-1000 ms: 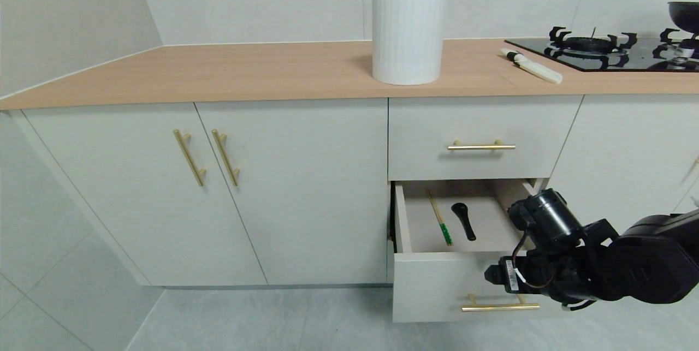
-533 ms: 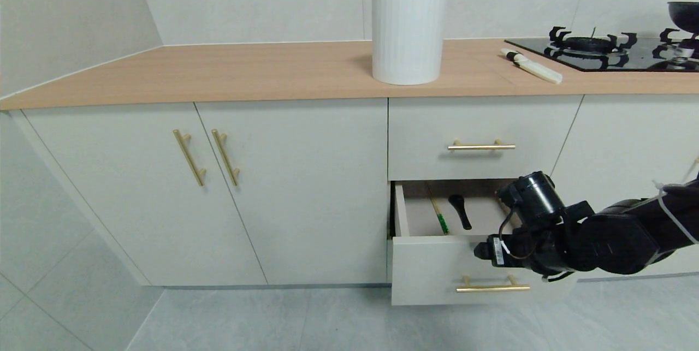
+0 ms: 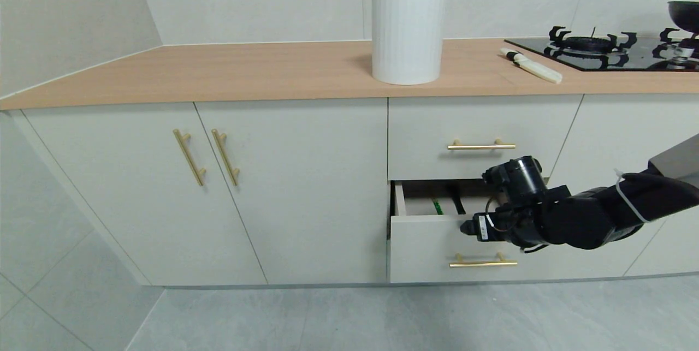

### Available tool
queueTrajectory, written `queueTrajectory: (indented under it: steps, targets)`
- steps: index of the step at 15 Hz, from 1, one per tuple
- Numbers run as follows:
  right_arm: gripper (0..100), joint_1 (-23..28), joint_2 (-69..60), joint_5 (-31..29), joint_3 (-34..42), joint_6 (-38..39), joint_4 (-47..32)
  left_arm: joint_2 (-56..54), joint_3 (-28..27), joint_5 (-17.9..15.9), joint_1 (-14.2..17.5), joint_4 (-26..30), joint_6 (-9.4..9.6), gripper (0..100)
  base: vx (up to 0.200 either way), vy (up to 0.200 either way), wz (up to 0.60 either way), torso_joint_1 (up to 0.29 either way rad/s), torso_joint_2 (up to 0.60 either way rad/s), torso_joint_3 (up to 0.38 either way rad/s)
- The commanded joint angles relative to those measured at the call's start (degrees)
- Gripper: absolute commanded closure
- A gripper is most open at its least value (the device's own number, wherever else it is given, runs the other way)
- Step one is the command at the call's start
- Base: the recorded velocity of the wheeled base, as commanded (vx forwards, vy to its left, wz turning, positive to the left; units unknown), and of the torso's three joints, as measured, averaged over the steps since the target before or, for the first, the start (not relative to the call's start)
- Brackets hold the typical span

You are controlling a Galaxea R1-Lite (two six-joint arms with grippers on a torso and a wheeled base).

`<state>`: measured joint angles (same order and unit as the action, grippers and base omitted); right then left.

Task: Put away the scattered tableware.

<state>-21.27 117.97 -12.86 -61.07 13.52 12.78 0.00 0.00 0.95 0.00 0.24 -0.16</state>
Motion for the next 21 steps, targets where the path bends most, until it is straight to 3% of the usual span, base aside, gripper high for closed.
queueTrajectory:
  steps: [1,8,17,21]
  targets:
    - [0,0.35,3.23,0.2,-2.21,-0.95,1.2,0.09,0.0,0.02,0.0,-0.07,-0.02,0,0.0,0.0,0.0,0.0,0.0,0.0]
    - [0,0.88,8.77,0.12,-5.02,-1.13,10.34,0.09,0.0,0.02,0.0,-0.07,-0.02,0,0.0,0.0,0.0,0.0,0.0,0.0]
    - [0,5.1,16.94,0.2,-5.72,-2.8,32.49,0.09,0.0,0.02,0.0,0.02,-0.02,0,0.0,0.0,0.0,0.0,0.0,0.0]
    - [0,6.51,19.49,0.03,-8.53,-2.71,34.16,0.0,0.0,0.02,0.0,-0.07,-0.02,0,0.0,0.0,0.0,0.0,0.0,0.0]
